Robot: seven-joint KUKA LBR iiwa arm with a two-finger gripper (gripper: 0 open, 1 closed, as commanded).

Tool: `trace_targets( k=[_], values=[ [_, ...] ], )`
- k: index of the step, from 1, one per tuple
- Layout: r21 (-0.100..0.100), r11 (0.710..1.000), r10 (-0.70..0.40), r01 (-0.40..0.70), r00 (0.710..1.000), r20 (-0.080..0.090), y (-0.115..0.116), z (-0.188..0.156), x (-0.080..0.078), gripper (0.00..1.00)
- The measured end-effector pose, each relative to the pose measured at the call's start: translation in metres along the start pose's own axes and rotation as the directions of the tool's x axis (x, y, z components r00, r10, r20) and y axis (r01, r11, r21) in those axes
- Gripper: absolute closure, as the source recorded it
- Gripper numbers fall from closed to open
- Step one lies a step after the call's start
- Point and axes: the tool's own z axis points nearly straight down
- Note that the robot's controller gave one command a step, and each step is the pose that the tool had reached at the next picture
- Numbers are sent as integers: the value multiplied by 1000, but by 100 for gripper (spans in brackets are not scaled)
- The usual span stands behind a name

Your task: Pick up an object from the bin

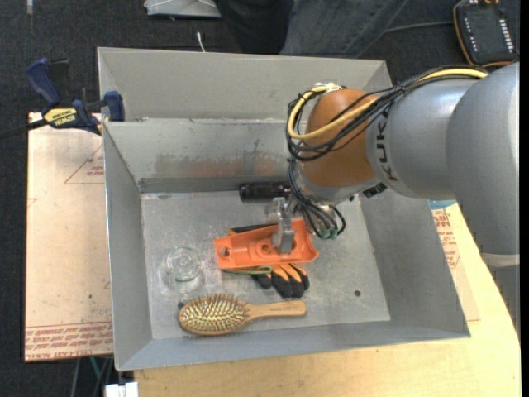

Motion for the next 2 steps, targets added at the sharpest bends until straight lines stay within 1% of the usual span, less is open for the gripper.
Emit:
trace_targets(
  k=[2],
  values=[
    [0,1000,0,0,1000,1,0,-3,0,100]
  ],
)
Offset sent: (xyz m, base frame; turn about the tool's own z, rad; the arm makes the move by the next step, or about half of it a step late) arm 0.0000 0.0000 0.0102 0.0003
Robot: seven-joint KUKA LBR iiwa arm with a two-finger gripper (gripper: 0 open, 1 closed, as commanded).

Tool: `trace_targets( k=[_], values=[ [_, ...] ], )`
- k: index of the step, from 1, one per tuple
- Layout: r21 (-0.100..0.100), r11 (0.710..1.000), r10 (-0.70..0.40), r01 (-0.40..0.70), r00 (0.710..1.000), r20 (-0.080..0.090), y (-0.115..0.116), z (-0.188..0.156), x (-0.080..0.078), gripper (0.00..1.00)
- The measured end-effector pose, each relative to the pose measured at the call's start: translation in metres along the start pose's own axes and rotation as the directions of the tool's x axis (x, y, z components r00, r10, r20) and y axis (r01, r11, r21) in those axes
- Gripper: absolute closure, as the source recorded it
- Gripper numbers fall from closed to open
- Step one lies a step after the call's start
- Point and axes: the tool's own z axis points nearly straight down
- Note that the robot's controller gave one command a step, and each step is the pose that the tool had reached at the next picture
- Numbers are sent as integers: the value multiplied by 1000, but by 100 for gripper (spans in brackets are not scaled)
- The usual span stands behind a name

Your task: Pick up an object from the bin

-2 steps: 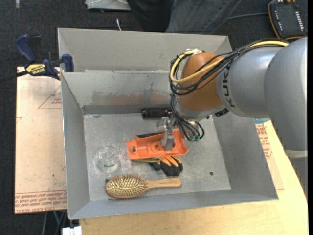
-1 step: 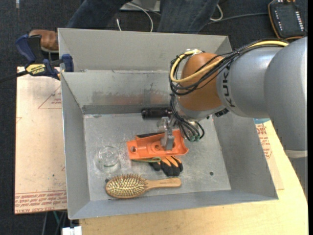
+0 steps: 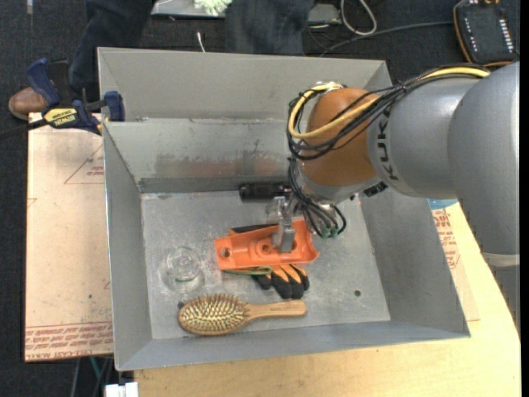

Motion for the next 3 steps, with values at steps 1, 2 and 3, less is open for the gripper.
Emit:
trace_targets(
  k=[1,2,3],
  values=[
    [0,1000,0,0,1000,0,0,-5,0,100],
    [0,1000,0,0,1000,-10,0,-23,3,100],
    [0,1000,0,0,1000,-2,1,-52,0,100]
  ],
)
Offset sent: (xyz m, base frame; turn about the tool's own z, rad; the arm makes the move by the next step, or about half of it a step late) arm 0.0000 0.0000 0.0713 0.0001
